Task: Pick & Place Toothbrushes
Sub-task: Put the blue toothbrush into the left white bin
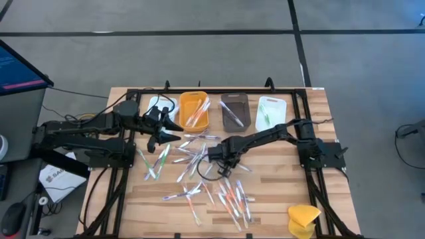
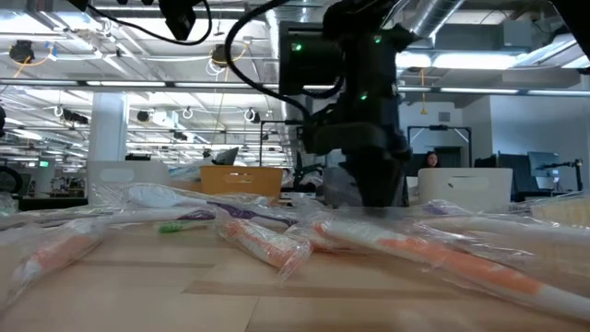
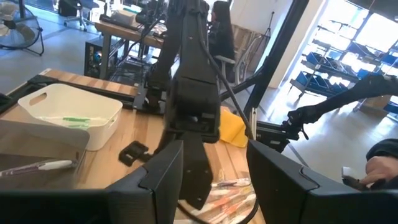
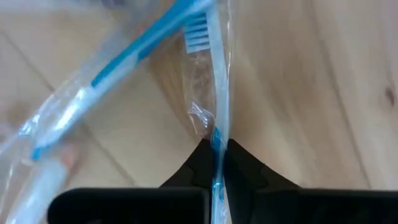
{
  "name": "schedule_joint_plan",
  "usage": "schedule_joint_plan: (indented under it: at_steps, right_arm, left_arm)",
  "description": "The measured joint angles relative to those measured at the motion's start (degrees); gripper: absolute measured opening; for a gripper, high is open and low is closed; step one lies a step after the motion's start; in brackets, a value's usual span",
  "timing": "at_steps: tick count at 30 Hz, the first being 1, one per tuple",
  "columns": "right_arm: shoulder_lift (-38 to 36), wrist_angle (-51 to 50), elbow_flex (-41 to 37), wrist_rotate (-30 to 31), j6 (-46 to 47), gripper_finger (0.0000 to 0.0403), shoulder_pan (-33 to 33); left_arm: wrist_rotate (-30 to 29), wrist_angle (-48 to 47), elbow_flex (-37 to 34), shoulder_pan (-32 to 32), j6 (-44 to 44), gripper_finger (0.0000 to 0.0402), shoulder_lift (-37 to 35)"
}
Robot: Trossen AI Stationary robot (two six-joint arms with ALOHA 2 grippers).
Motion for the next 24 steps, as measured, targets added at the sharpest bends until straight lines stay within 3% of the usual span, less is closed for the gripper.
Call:
schedule_joint_plan:
  at_steps: [13,20,24]
  right_arm:
    - [-11.6,-9.5,0.2,9.8,8.1,0.001,5.6]
    - [-20.0,-13.0,0.2,20.5,15.1,0.001,10.8]
    - [-23.1,-10.3,0.2,28.8,15.3,0.001,14.3]
  left_arm:
    - [0.0,-0.9,0.0,0.0,3.3,0.0172,0.2]
    - [1.4,-0.5,-2.8,-0.1,10.2,0.0172,0.2]
    - [1.6,8.3,-9.2,-0.4,14.1,0.0172,0.2]
